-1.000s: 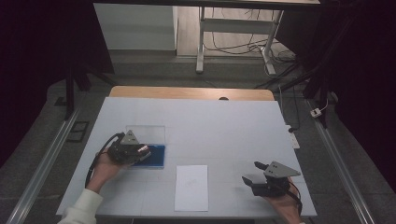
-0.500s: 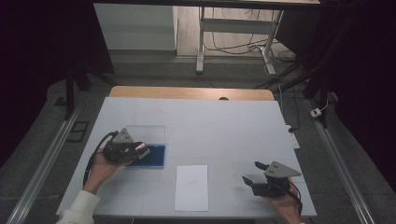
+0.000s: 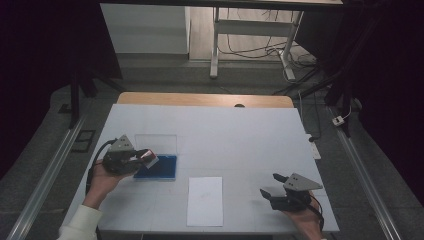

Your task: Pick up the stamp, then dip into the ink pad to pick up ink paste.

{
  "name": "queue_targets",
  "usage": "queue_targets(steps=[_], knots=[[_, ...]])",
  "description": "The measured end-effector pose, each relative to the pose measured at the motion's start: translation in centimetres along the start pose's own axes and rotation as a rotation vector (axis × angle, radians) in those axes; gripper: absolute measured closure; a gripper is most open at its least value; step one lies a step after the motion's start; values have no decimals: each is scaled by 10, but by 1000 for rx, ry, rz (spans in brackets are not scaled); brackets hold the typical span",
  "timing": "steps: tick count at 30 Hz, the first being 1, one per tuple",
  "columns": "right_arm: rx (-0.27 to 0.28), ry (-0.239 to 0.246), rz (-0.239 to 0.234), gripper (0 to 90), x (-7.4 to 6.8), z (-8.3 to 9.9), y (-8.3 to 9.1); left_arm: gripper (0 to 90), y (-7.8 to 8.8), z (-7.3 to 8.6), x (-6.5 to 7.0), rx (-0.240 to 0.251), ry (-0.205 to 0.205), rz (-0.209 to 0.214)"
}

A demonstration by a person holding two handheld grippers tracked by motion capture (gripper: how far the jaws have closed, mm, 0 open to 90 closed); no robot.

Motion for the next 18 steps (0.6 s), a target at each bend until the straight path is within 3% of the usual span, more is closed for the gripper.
queue_targets(steps=[4,7,18], knots=[[6,-8,2,252,-1,0,0,698,5,-3,1,33,13,20],[0,-6,7,252,0,1,1,698,10,-5,1,44,8,12],[-4,-4,9,253,-1,1,1,697,9,-7,4,45,7,1]])
Point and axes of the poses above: each handheld gripper's, and its own axes: y roughly backward along the jaws, z roughly out of its underside, x roughly to its right, the point moved 7 cm from there along -y, roughly forward along the jaws, and after that the axes turned 12 degrees about -x, right-handed, at the moved point
